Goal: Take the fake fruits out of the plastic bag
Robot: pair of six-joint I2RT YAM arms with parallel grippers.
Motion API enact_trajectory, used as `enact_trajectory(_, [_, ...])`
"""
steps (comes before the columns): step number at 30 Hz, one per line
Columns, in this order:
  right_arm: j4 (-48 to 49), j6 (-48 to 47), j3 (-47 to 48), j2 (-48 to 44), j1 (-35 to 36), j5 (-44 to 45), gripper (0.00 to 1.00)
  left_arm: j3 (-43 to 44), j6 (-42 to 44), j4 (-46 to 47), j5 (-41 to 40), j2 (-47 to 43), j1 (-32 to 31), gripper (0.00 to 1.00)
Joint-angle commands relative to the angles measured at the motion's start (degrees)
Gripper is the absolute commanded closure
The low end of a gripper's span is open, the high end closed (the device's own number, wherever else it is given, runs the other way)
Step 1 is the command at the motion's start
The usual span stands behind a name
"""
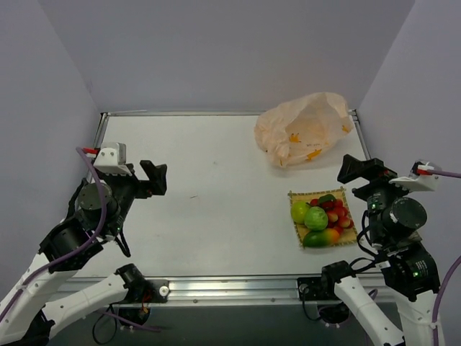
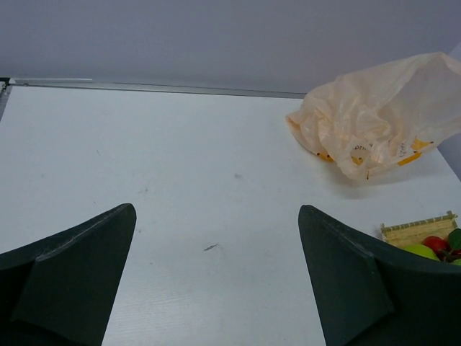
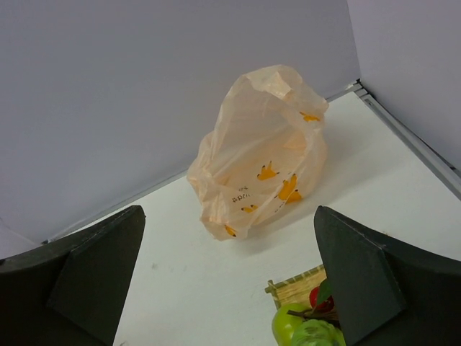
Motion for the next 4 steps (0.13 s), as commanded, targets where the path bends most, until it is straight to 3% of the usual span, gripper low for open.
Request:
enact_trajectory(1, [2.18,0.71,-0.85,1.83,0.43,0.52,0.00,-0.04,4.25,-1.50,-2.69,0.33,0.14,0.06])
enact_trajectory(4, [2.53,0.98,-0.16,4.11,0.43,0.34,0.00,1.36,4.25,-2.20,-2.17,0.94,0.14,0.06])
